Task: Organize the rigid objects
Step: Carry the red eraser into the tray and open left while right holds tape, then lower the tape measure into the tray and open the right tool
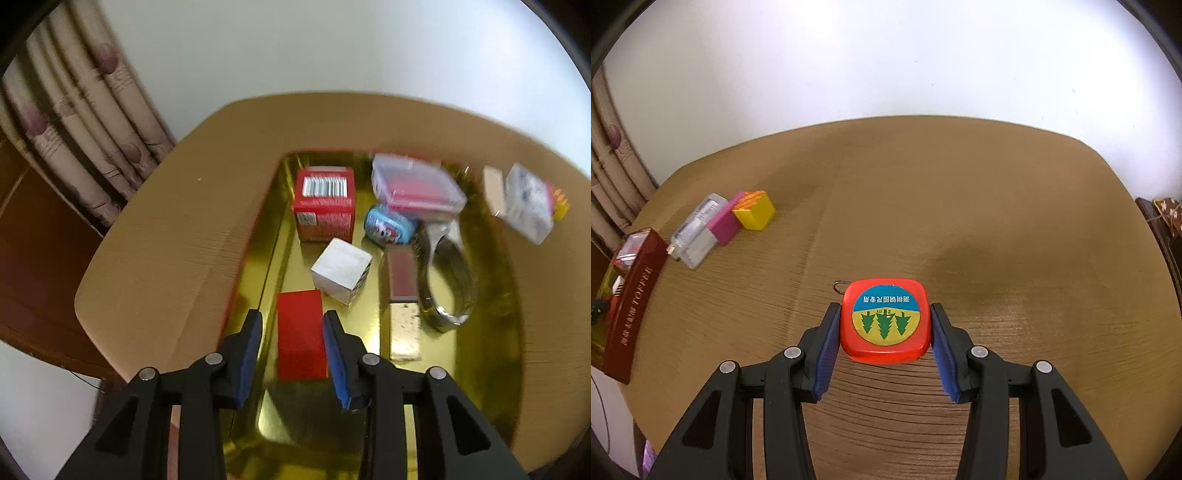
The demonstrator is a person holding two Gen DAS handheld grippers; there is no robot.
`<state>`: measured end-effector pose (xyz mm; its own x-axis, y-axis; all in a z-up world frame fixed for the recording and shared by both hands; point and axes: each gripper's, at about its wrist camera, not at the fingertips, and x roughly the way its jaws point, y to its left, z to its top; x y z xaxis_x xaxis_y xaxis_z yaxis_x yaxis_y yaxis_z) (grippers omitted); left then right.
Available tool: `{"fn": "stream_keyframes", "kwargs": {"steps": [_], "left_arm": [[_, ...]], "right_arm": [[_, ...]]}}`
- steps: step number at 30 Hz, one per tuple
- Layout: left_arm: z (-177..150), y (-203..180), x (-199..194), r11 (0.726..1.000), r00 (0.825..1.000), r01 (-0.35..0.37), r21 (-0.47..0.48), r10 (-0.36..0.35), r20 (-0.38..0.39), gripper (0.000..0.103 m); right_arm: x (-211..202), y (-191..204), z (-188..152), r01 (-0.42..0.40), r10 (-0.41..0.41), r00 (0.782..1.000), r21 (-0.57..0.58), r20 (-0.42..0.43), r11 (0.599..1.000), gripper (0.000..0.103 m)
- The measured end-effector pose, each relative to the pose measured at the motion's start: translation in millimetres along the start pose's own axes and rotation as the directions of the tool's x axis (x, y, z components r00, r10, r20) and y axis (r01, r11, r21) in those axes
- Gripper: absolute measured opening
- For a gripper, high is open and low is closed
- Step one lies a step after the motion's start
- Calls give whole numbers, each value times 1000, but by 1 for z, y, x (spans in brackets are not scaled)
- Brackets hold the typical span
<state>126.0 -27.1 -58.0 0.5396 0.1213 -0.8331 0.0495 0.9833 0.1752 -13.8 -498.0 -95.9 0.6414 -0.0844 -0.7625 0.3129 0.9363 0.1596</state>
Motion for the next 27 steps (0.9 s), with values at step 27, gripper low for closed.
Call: {"fn": "stream_keyframes", "kwargs": {"steps": [27], "left_arm": [[-91, 79, -77, 935, 988, 87, -345, -35, 153, 46]], "right_arm": [[-17, 305, 15, -577, 547, 807, -104, -222, 810, 44]]}}
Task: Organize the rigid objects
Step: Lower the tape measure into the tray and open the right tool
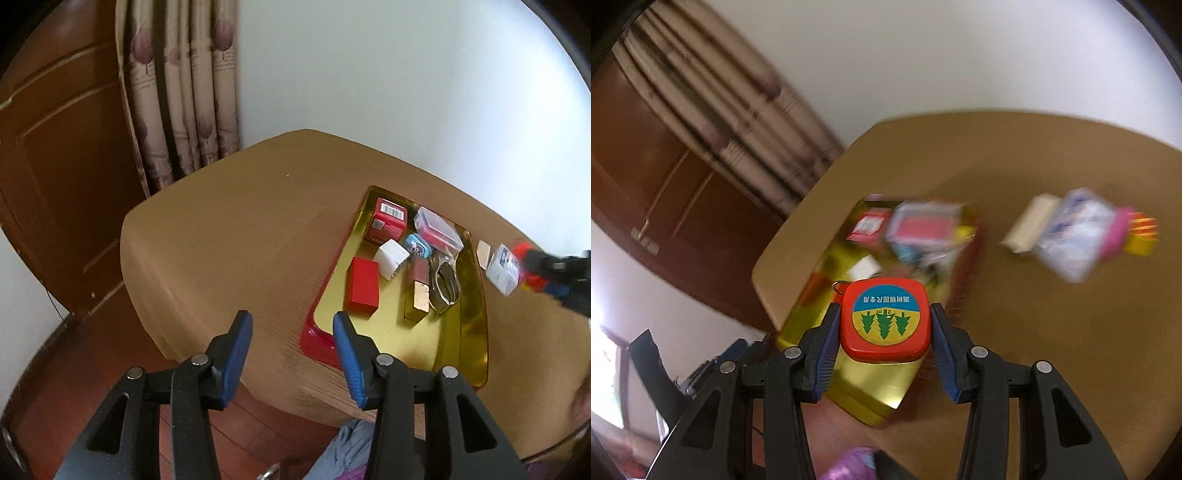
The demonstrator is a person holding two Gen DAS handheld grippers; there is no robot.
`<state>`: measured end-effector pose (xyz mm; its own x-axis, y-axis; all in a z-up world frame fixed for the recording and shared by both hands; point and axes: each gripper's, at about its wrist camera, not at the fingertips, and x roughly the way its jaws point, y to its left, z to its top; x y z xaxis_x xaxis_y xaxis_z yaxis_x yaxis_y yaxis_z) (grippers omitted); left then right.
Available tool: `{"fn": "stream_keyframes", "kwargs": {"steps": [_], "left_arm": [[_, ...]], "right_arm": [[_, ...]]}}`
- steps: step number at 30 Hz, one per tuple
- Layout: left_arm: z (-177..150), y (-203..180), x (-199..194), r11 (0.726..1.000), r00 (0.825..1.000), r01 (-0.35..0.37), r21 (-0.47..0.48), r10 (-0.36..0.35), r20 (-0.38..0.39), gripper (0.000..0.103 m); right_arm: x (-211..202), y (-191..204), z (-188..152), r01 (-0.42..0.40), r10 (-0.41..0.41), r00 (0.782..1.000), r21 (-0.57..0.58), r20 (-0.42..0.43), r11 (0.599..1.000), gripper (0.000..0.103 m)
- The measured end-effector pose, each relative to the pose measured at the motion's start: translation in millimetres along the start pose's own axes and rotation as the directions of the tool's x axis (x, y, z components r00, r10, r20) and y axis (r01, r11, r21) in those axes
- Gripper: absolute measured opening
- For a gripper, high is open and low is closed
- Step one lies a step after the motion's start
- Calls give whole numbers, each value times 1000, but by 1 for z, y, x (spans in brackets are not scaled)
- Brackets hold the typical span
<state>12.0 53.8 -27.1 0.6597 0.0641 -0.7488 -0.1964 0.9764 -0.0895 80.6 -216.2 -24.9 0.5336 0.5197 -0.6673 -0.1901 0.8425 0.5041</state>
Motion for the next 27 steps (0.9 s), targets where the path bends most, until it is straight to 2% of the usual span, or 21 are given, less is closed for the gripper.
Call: {"fn": "stream_keyframes", "kwargs": {"steps": [4, 7, 10, 15, 20, 23, 27], "left_arm": [[2, 5, 2, 1000, 1000, 7, -17, -7, -17, 46], [4, 7, 5, 1000, 1000, 11, -16, -12, -27, 46], [5, 11, 9, 999, 999, 23, -27, -24, -39, 46], [6, 14, 19, 999, 996, 37, -39, -40, -76, 47], [5, 15, 21, 998, 996, 42, -44, -46, -82, 46], [6, 13, 21, 999, 996, 36, -34, -38, -76, 46], [4, 9, 20, 1000, 997, 22, -9, -23, -73, 46]], "right_arm": [[55, 30, -4, -27, 25, 995, -14, -96, 1000, 44], [89, 39, -6, -8, 5, 989, -19, -147, 1000, 44], [109, 39, -8, 37, -41, 986, -24, -164, 999, 44], [122, 40, -3, 92, -97, 986, -43, -137, 995, 44], [136, 39, 0, 97, -98, 983, -19, -153, 995, 46], [131, 38, 0, 105, -108, 986, -26, -128, 994, 60], [108, 37, -2, 78, -80, 995, -36, -55, 996, 61]]}}
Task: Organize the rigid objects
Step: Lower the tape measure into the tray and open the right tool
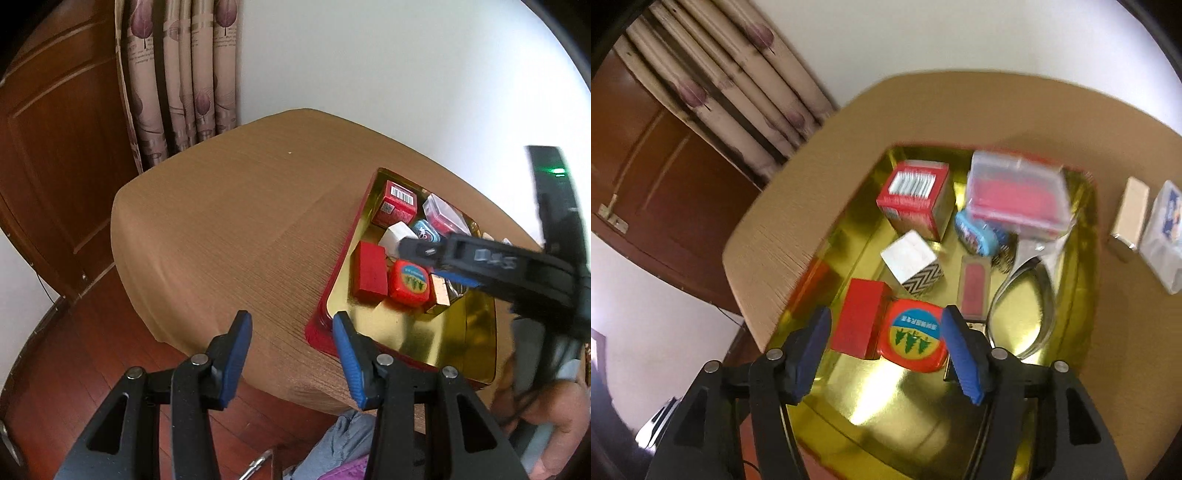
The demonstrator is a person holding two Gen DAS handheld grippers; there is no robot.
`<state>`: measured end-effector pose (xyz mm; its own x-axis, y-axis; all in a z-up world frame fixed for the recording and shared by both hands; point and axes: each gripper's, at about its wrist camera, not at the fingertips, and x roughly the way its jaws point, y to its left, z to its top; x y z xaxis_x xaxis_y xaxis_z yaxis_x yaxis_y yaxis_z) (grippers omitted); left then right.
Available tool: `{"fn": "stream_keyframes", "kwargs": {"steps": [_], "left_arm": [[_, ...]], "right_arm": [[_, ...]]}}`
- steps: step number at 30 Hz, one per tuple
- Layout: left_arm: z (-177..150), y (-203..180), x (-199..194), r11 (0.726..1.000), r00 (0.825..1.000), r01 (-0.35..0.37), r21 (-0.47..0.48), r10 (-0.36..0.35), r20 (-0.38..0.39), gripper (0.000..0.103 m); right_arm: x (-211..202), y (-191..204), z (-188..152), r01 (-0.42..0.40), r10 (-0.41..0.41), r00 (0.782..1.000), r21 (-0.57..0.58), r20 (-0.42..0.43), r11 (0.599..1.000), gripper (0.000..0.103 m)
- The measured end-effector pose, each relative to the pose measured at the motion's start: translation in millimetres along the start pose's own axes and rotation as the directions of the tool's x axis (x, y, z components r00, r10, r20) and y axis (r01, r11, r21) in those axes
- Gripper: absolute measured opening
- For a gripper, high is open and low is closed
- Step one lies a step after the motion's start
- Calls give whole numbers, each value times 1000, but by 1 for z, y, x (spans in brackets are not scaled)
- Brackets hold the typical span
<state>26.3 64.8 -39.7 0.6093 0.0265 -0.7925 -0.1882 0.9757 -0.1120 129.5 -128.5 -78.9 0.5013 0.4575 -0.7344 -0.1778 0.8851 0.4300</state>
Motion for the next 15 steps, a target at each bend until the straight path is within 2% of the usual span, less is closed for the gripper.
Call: {"fn": "stream_keyframes", "kwargs": {"steps": [1, 4, 5, 8, 10, 13, 15], "left_arm": [[0, -1, -1, 1000, 1000, -6, 3, 6, 2, 46], [-2, -1, -2, 1000, 1000, -11, 3, 11, -1, 46], [-2, -1, -1, 1000, 1000, -10, 1, 10, -6, 47], [-3, -1, 1, 1000, 1000, -5, -4, 5, -25, 47], [-3, -1, 1, 1000, 1000, -5, -1, 5, -29, 46], [-4, -4, 0, 1000, 1000, -14, 16, 14, -19, 47], [-4, -6, 0, 999, 1000, -19, 28, 19, -17, 46]], "right_arm": [[-9, -2, -2, -2, 2, 1000, 2, 25, 1000, 62], [-39, -18, -10, 48, -50, 993, 27, 109, 998, 75], [-51, -29, -13, 85, -92, 986, 53, 139, 995, 81], [-83, -71, -18, 201, -231, 951, 154, 204, 967, 89], [-98, -110, -14, 248, -304, 934, 270, 189, 930, 90], [-106, -157, -8, 185, -282, 947, 456, 154, 870, 90], [-100, -180, -4, 162, -263, 958, 533, 118, 830, 90]]}}
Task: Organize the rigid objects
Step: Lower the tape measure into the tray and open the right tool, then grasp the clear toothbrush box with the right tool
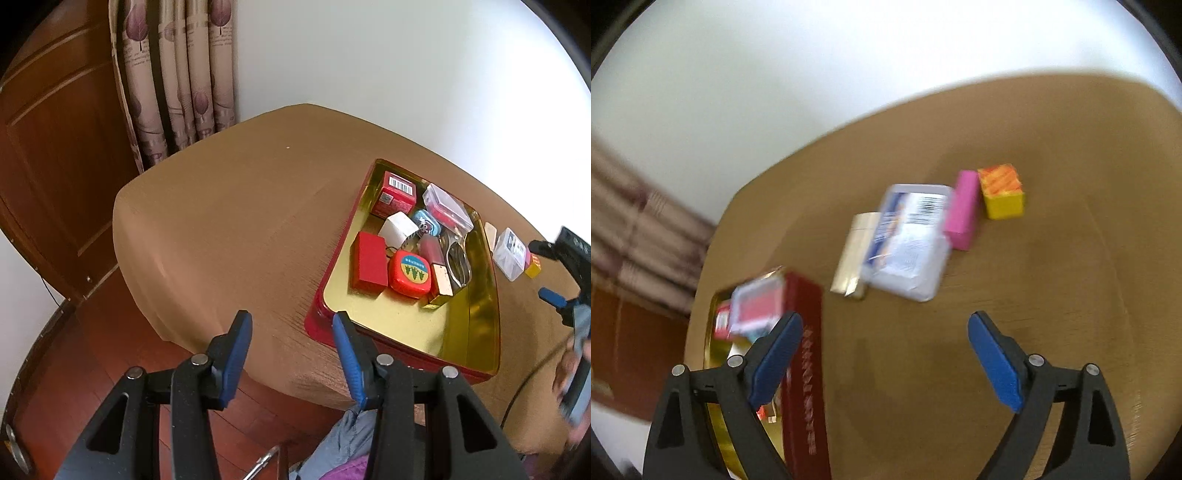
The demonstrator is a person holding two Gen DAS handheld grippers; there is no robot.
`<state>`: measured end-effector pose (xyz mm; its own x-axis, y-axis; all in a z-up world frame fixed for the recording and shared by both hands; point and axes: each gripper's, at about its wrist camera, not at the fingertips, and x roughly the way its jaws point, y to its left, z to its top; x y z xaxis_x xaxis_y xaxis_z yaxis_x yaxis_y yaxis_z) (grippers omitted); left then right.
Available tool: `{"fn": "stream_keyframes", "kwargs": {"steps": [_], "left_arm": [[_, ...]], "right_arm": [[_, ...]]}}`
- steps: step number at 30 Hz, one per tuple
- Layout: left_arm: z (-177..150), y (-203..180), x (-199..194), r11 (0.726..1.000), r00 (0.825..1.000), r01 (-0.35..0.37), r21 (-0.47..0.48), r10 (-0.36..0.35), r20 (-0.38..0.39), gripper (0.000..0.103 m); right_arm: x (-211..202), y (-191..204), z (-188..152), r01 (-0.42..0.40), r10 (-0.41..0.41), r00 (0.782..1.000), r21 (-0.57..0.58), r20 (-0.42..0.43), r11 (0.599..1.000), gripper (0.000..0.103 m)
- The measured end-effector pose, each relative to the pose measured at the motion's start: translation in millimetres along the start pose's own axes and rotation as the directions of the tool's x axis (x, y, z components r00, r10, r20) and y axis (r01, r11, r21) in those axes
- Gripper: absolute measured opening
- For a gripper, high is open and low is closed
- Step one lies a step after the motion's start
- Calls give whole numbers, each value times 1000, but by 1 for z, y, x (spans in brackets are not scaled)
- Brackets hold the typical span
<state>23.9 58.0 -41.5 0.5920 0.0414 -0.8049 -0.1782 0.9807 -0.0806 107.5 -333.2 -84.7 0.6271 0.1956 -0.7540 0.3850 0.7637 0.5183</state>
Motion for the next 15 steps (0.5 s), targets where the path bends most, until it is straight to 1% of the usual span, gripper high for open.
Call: {"fn": "stream_keyframes", "kwargs": {"steps": [2, 4, 6, 8, 10, 12, 15], "left_arm": [[-1, -3, 1, 1000, 1000, -5, 16, 5, -6, 47], [-1, -5, 3, 1000, 1000, -10, 26, 10, -14, 46], [-1, -5, 4, 1000, 1000, -9, 30, 9, -18, 46], [-1, -3, 5, 1000, 1000, -5, 28, 5, -20, 46], [-1, -2, 7, 1000, 1000, 0, 25, 1, -29, 46], [-1, -2, 9, 1000, 999, 7, 21, -6, -42, 46], [-1, -2, 12, 1000, 998, 10, 25, -9, -55, 46]], "right_arm": [[10, -7, 9, -26, 28, 999, 69, -32, 997, 90], [16, -7, 17, -20, 24, 999, 107, -37, 994, 90], [20, -4, 25, -15, 20, 999, 126, -42, 992, 90], [24, -4, 31, 13, -5, 999, 145, -52, 989, 90], [29, -1, 31, 5, 6, 998, 171, -68, 985, 90], [30, 1, 27, 38, -27, 998, 177, -64, 984, 90], [38, 2, 26, 82, -67, 994, 187, -86, 979, 89]]}}
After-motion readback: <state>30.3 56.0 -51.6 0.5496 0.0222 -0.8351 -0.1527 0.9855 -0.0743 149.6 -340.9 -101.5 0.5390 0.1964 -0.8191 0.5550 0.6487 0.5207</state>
